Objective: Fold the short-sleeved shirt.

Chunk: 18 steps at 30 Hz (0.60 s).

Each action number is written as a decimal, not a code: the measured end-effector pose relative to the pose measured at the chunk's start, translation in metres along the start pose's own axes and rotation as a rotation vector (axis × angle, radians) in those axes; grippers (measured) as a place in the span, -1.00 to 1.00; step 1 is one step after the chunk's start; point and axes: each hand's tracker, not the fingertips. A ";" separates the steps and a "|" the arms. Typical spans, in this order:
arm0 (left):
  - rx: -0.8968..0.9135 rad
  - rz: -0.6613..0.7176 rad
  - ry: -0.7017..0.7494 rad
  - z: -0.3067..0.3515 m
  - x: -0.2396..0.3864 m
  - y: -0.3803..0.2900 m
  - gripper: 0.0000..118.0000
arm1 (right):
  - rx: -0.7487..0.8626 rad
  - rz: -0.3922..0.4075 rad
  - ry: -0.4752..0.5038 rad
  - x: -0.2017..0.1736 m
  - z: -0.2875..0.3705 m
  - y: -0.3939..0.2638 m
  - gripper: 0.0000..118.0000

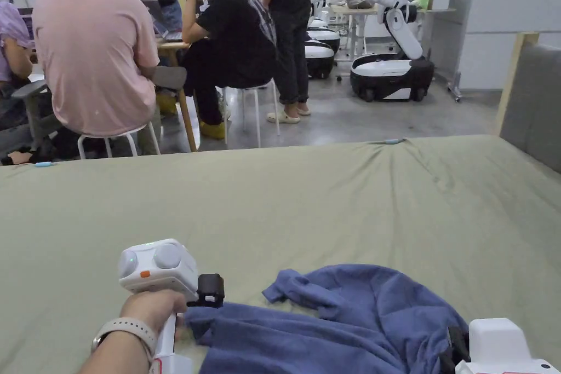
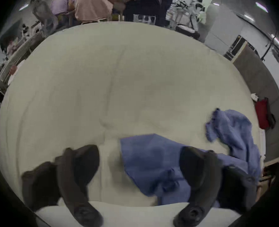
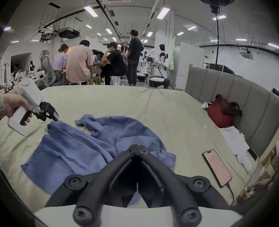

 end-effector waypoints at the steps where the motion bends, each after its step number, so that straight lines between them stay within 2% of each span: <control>1: -0.001 -0.013 0.008 -0.009 0.001 0.001 0.54 | -0.008 -0.001 -0.009 0.004 -0.003 -0.001 -1.00; 2: -0.010 -0.021 0.022 -0.015 0.000 -0.002 0.45 | -0.013 -0.001 -0.019 0.007 -0.005 -0.003 -1.00; 3: -0.014 -0.034 0.026 -0.022 0.002 -0.003 0.24 | -0.020 -0.006 -0.030 0.010 -0.007 -0.004 -1.00; 5: -0.036 -0.063 0.081 -0.029 0.006 -0.005 0.10 | -0.033 -0.018 -0.048 0.019 -0.008 -0.006 -1.00; 6: -0.021 -0.071 0.057 -0.025 0.009 -0.006 -0.08 | -0.037 -0.018 -0.055 0.024 -0.009 -0.007 -1.00; 7: -0.020 -0.132 0.077 -0.020 0.015 -0.007 -0.64 | -0.041 -0.015 -0.065 0.030 -0.009 -0.008 -1.00; 8: -0.012 -0.210 0.093 -0.014 0.021 -0.007 -1.00 | -0.048 -0.019 -0.079 0.038 -0.010 -0.008 -1.00; 9: 0.007 -0.253 0.097 -0.007 0.024 -0.009 -0.99 | -0.053 -0.022 -0.079 0.047 -0.011 -0.008 -1.00; 11: 0.049 -0.203 0.067 0.009 0.018 -0.011 -0.99 | -0.082 -0.010 -0.097 0.067 -0.017 -0.008 -1.00; 13: 0.126 -0.169 0.009 0.031 0.012 -0.016 -0.99 | -0.159 0.044 -0.141 0.087 -0.026 -0.008 -1.00; 15: 0.227 -0.102 -0.035 0.065 0.007 -0.031 -0.99 | -0.212 0.038 -0.078 0.103 -0.042 -0.009 -1.00; 17: 0.255 -0.124 -0.051 0.081 0.008 -0.042 -0.99 | -0.278 0.023 0.010 0.112 -0.059 -0.011 -0.99; 18: 0.260 -0.143 -0.046 0.089 0.008 -0.046 -0.99 | -0.304 0.014 0.043 0.112 -0.069 -0.012 -0.90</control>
